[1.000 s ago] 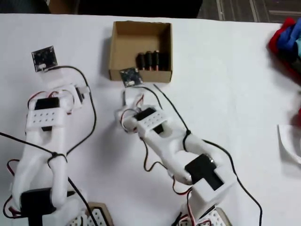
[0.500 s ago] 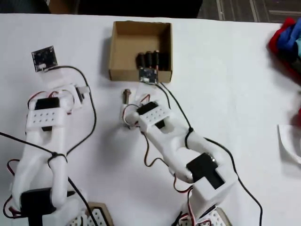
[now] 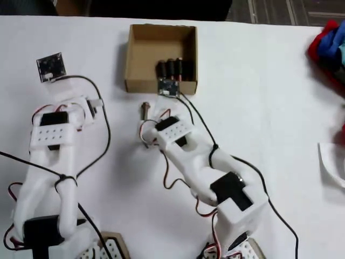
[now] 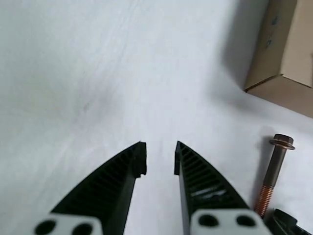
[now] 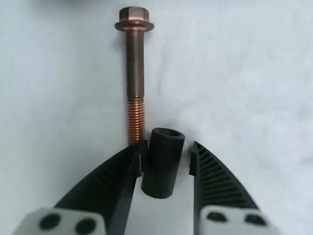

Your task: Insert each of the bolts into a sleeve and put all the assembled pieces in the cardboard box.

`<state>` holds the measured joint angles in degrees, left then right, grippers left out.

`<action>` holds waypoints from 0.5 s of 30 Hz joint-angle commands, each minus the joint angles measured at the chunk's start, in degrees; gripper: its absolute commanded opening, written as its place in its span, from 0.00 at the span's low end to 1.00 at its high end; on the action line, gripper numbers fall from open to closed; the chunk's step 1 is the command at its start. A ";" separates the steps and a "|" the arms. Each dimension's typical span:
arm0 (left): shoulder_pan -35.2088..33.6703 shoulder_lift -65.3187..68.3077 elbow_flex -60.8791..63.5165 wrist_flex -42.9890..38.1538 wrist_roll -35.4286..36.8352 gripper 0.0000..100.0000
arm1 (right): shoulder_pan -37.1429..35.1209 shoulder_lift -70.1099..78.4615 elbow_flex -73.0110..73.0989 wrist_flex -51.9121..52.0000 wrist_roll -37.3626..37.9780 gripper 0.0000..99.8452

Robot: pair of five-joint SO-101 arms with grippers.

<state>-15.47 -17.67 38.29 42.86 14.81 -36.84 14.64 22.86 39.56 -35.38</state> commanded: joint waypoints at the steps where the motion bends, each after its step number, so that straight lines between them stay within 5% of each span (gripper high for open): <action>1: 0.53 -0.62 -1.98 -1.14 -0.62 0.12 | 0.66 2.86 -2.02 -0.40 -0.35 0.14; 15: 0.53 -0.62 -1.98 -1.14 -0.62 0.12 | 2.86 3.12 -6.59 10.33 -0.35 0.14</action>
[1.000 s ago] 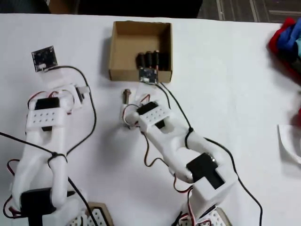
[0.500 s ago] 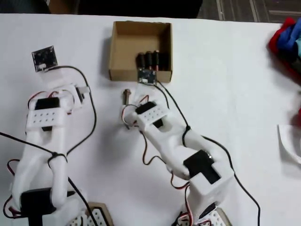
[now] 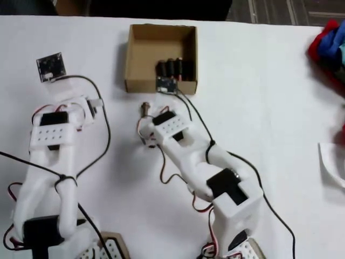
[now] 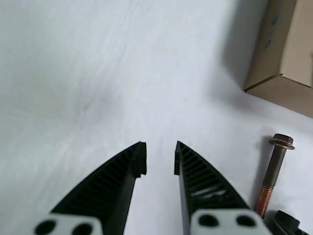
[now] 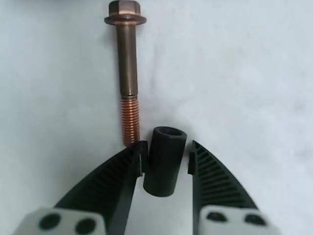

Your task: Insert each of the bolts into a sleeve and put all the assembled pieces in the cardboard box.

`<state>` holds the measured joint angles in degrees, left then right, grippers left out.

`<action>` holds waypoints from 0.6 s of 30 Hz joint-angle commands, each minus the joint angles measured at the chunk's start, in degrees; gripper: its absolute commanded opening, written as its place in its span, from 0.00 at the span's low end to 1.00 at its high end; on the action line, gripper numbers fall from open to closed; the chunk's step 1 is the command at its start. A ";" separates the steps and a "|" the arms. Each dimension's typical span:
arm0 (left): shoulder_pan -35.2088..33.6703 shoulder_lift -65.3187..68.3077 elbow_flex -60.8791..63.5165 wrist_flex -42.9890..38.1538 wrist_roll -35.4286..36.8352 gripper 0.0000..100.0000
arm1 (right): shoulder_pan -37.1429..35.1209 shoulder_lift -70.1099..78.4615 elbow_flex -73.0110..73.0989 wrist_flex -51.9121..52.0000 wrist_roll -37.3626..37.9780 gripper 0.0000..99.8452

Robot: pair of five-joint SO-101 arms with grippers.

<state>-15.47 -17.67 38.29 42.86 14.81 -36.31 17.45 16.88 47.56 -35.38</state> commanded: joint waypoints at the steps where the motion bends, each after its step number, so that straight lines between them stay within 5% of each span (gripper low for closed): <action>1: 0.53 -0.62 -1.98 -1.14 -0.62 0.12 | 3.47 0.31 -0.62 2.51 -0.35 0.14; 18: 0.62 -0.62 -1.98 -1.14 -0.62 0.12 | 13.76 0.13 -1.85 7.34 -0.26 0.02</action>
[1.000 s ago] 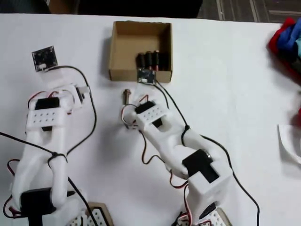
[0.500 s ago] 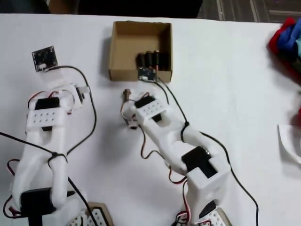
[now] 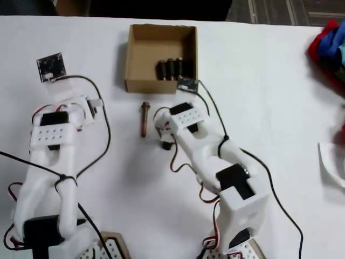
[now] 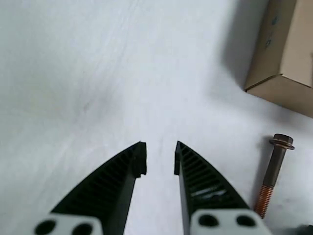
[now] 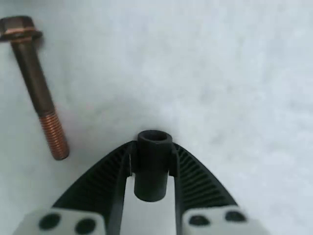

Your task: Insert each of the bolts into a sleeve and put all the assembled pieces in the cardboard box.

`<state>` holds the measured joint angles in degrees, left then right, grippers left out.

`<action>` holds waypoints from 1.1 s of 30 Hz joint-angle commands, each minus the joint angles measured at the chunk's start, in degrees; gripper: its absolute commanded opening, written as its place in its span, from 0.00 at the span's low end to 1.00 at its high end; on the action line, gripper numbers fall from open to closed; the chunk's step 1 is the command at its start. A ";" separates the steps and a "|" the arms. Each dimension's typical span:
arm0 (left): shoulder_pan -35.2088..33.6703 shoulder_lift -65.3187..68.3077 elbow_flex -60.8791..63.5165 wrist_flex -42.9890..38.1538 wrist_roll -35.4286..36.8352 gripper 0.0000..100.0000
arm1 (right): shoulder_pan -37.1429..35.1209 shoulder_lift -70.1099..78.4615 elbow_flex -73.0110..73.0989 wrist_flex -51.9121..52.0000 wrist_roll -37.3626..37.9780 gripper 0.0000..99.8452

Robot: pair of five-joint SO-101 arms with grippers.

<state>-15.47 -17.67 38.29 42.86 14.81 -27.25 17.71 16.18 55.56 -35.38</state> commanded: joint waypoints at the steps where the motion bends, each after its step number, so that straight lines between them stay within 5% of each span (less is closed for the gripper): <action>1: 0.62 -0.62 -1.98 -1.14 -0.62 0.12 | 6.11 -0.13 -1.14 -1.01 -0.26 0.02; 8: 0.62 -0.62 -1.98 -1.14 -0.62 0.12 | 12.00 -0.13 -1.14 -1.01 -0.26 0.02; 16: 0.62 -0.62 -1.98 -1.14 -0.62 0.12 | 9.98 0.13 -1.14 -1.01 -0.18 0.02; 23: 0.62 -0.62 -1.98 -1.14 -0.62 0.12 | 6.55 0.31 -1.14 -1.10 17.76 0.02; 33: 0.62 -0.70 -1.98 -1.14 -0.62 0.12 | 6.81 0.40 -1.05 -1.10 16.62 0.02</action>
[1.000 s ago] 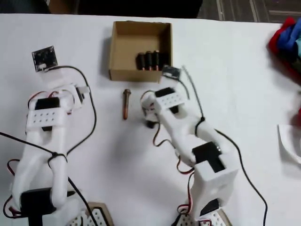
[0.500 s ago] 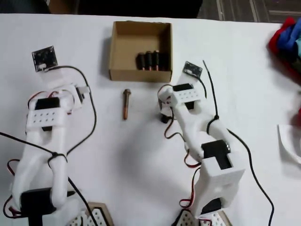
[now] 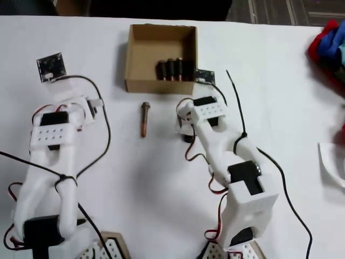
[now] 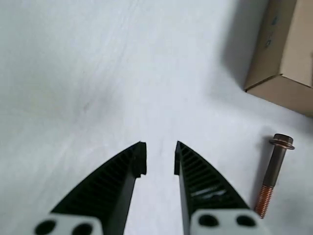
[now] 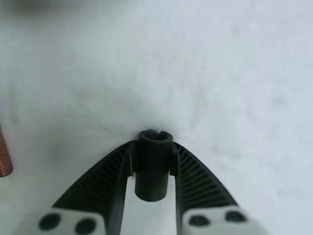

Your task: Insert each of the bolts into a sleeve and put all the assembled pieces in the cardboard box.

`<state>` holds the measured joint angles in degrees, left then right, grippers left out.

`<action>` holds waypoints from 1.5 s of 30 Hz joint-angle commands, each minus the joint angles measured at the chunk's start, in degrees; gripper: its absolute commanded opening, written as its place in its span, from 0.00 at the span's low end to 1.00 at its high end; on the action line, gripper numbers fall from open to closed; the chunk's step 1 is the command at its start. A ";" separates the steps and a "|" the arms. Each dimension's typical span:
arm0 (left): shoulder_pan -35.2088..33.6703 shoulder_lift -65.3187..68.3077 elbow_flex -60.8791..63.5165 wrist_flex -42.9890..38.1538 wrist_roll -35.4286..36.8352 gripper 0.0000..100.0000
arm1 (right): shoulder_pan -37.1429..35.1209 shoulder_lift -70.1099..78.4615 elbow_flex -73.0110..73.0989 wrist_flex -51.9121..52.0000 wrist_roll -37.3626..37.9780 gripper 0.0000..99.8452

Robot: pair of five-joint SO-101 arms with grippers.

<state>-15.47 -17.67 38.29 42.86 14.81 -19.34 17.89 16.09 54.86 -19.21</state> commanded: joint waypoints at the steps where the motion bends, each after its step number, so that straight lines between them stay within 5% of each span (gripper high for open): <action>1: 0.62 -0.70 -1.98 -1.14 -0.62 0.12 | -1.10 0.22 -0.97 -0.40 0.44 0.02; 24: 2.46 -0.62 2.77 -1.23 -0.44 0.12 | -1.98 -18.51 4.66 0.04 0.97 0.02; 29: 3.69 -0.44 3.21 -6.68 -0.18 0.12 | -0.57 -23.96 10.99 -0.22 0.97 0.02; 35: 10.02 -0.35 2.68 -12.48 3.78 0.12 | 0.48 -29.85 15.03 -0.13 4.04 0.02; 45: 18.99 8.18 -8.22 -7.47 5.89 0.12 | 0.57 -46.64 22.33 0.04 6.59 0.02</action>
<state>2.73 -13.71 38.11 32.40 20.00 -19.25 -21.67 37.63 55.38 -13.14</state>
